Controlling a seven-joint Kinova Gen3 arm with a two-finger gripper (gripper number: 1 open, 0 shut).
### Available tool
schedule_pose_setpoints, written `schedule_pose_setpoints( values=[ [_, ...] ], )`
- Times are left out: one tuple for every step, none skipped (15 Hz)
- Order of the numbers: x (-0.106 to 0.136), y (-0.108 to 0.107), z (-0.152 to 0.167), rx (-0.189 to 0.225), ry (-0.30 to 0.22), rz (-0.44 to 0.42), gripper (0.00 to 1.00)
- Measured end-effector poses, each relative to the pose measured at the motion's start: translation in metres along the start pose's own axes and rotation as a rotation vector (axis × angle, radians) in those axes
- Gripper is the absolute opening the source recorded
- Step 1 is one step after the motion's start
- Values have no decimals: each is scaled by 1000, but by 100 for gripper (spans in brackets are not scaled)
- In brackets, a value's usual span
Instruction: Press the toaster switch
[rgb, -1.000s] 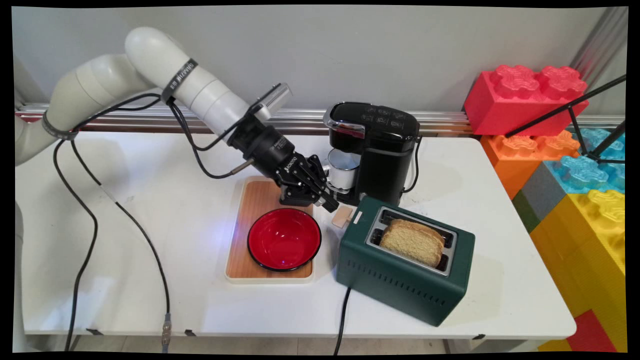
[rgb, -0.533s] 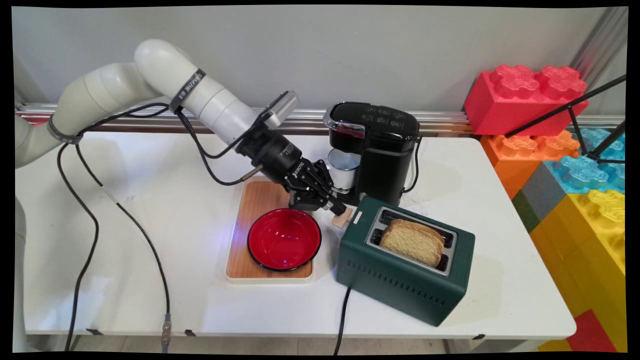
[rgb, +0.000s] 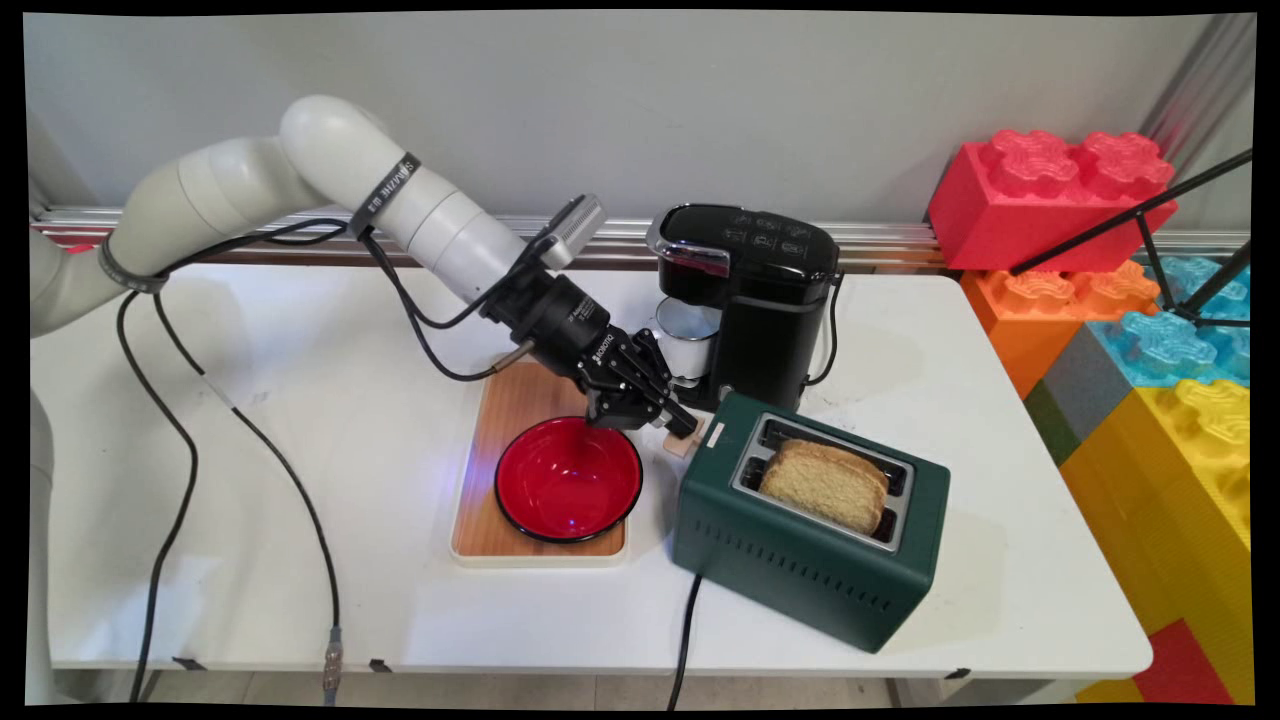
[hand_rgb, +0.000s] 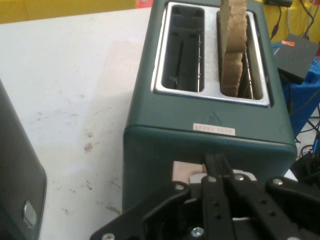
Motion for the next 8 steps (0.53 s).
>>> schedule_pose_setpoints(
  values=[
    [-1, 0, 1, 1, -1, -2, 0],
    [-2, 0, 1, 2, -2, -4, 0],
    [-3, 0, 2, 2, -3, -6, 0],
    [-5, 0, 4, 3, -5, -9, 0],
    [-6, 0, 4, 4, -6, -11, 0],
    [-7, 0, 6, 5, -9, -14, 0],
    [-9, 0, 6, 6, -10, -15, 0],
    [-11, 1, 8, 7, -14, -18, 0]
  ],
)
